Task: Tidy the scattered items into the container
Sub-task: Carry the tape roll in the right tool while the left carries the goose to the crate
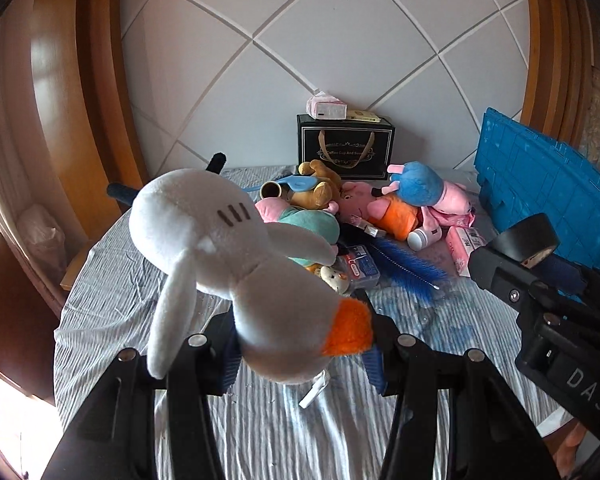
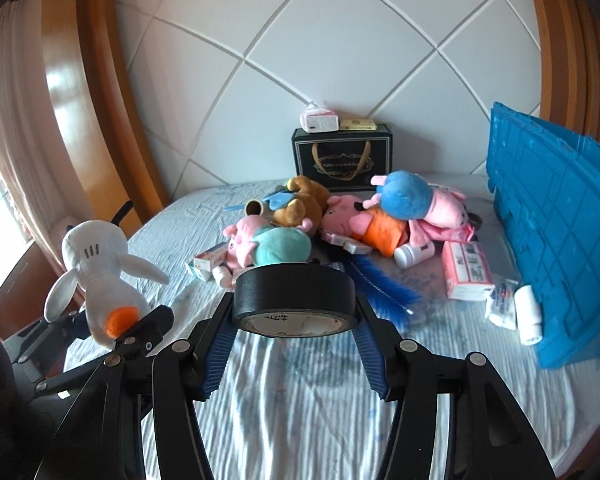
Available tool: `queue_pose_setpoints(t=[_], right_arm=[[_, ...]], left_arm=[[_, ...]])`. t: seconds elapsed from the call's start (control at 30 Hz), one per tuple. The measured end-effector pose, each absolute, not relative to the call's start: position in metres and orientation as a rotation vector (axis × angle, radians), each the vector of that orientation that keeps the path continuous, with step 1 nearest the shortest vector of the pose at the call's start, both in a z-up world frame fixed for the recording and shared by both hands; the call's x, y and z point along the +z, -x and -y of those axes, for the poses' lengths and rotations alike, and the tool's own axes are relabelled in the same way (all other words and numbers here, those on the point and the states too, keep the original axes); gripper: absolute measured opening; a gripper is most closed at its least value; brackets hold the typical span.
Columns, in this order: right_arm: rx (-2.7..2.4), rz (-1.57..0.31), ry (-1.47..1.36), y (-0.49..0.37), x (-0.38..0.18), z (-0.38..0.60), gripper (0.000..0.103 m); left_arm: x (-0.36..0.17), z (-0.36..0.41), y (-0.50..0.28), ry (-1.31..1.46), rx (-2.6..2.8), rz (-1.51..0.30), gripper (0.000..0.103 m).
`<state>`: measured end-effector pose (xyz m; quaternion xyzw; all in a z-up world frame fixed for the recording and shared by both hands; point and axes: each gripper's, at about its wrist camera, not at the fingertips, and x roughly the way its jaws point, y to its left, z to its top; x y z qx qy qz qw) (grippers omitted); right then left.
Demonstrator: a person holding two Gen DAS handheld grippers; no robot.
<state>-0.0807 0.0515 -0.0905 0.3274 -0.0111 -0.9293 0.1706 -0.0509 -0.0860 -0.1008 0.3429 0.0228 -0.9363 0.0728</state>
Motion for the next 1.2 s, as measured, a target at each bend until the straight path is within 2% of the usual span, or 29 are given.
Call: queue_pose_setpoints(t=[0.3,0.7,1.2], right_arm=[[-2.708,0.086,-0.845,0.068,-0.057,-0.13,0.056],[-2.924,0.145,-0.748,0.075,-0.016,-0.196,0.056],[-3.131,0.221,-0.743,0.099,0.0,-0.297,0.056]], left_arm=[[-0.068,0.022,0.047,-0.957,-2.871,0.0,0.049],[-0.027,-0.039,0.086,-0.845,-3.072,0.035,0.049],[-0.018,-0.15,0.131,-0.854,-3.27,0.119,0.049]])
